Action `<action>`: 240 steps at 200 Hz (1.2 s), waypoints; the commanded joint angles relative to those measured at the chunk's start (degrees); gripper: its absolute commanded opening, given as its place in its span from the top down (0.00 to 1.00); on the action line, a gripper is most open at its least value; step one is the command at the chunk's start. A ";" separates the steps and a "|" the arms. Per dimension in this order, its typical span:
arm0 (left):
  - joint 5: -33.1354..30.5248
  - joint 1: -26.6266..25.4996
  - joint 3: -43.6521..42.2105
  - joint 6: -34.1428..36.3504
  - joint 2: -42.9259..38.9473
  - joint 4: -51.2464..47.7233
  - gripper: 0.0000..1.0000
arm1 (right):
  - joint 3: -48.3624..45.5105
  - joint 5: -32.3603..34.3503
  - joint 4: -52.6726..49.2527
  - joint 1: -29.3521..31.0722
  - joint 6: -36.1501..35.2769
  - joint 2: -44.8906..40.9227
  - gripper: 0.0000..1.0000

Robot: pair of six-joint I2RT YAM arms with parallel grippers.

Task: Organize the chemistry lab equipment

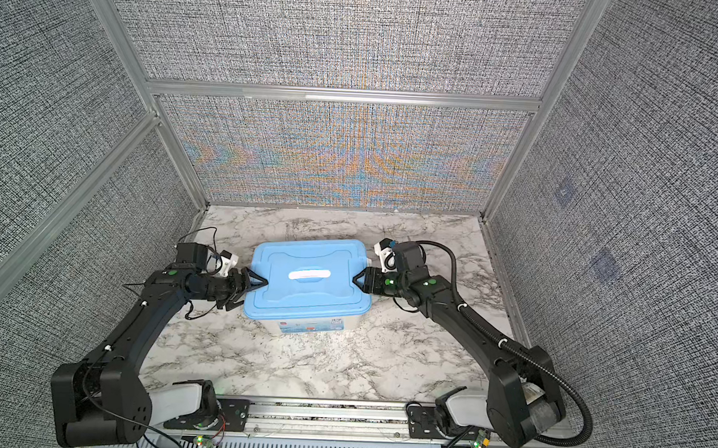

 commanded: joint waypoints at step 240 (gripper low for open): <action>-10.73 1.66 -8.48 -13.72 -10.87 20.00 0.01 | 15.97 27.49 -25.40 11.95 -9.93 9.41 0.58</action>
